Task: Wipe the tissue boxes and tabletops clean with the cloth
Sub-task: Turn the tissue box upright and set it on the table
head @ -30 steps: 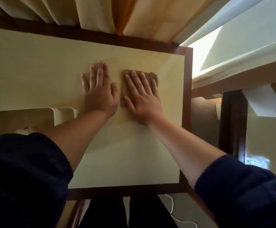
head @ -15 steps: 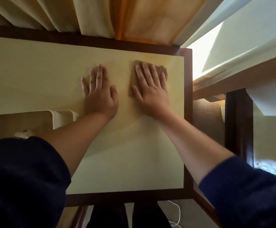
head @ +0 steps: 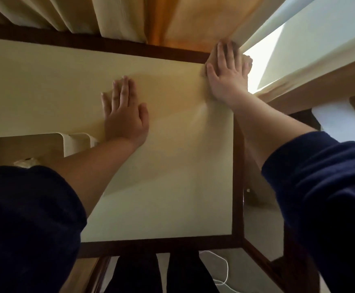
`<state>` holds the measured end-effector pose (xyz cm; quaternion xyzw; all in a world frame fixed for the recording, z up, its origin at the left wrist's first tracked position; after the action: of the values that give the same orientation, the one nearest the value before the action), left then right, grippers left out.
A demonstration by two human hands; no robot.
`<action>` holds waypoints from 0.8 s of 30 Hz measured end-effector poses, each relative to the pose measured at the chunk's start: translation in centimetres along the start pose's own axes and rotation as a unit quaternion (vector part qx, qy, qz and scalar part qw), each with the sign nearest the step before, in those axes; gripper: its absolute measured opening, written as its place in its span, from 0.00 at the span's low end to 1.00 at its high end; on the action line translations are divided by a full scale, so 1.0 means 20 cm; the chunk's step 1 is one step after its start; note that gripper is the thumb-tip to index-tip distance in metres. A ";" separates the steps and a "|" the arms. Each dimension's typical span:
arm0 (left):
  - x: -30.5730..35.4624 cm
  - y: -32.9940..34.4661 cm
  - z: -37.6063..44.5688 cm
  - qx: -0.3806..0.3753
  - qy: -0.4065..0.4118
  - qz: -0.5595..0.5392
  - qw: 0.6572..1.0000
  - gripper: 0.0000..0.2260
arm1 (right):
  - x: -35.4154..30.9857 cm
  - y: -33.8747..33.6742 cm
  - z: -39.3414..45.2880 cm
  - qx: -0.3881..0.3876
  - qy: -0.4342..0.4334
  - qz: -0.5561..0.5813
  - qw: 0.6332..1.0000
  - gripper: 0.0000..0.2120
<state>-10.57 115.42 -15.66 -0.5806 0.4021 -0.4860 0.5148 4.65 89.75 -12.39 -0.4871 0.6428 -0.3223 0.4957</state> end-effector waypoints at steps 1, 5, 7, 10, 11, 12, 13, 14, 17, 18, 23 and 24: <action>0.00 0.00 0.00 0.000 0.001 -0.003 1.000 0.30 | 0.00 0.02 -0.04 0.002 0.002 -0.004 1.000 0.35; 0.00 0.00 0.00 -0.007 0.004 -0.005 1.000 0.30 | 0.09 0.12 -0.37 -0.008 -0.025 0.006 1.000 0.33; 0.00 0.00 0.00 -0.013 0.007 -0.008 1.000 0.30 | 0.14 0.18 -0.61 -0.012 -0.028 0.015 0.999 0.32; 0.01 -0.01 0.00 -0.014 0.005 -0.008 1.000 0.30 | 0.20 0.27 -0.98 -0.015 -0.004 0.015 1.000 0.32; 0.01 -0.01 0.00 -0.012 0.004 -0.010 1.000 0.30 | 0.20 0.30 -1.07 -0.015 -0.002 0.010 1.000 0.33; 0.01 -0.01 0.00 -0.013 0.004 -0.013 1.000 0.30 | 0.21 0.32 -1.14 -0.017 -0.001 0.004 1.000 0.33; 0.01 -0.01 0.00 -0.012 0.003 -0.014 1.000 0.30 | 0.22 0.34 -1.18 -0.021 -0.001 -0.002 1.000 0.33; 0.01 -0.01 0.00 -0.010 0.002 -0.014 1.000 0.30 | 0.22 0.34 -1.17 -0.023 -0.002 -0.005 1.000 0.33; 0.01 0.00 0.00 -0.007 0.003 -0.017 1.000 0.30 | 0.21 0.28 -0.97 -0.007 0.003 0.002 1.000 0.33; 0.00 0.00 0.00 -0.005 0.002 -0.014 1.000 0.30 | 0.19 0.25 -0.85 0.004 0.009 0.008 1.000 0.33; 0.00 0.00 0.00 0.001 0.002 -0.012 1.000 0.30 | 0.03 0.10 -0.25 0.054 0.103 0.021 0.993 0.35; 0.00 0.01 0.01 0.004 0.000 -0.010 1.000 0.30 | -0.03 0.10 -0.18 0.059 0.116 0.023 0.991 0.35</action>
<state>-10.45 115.40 -15.78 -0.5829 0.3944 -0.4925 0.5120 0.61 90.74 -12.87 -0.4014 0.6869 -0.4024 0.4529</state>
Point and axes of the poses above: each hand's wrist, its own z-axis towards the middle knuckle, its own y-axis out of the palm, x = y × z, the point moved 3 cm from there along z, towards the middle knuckle, and after that the axes turned 8 degrees about z, right-handed, at the moved point
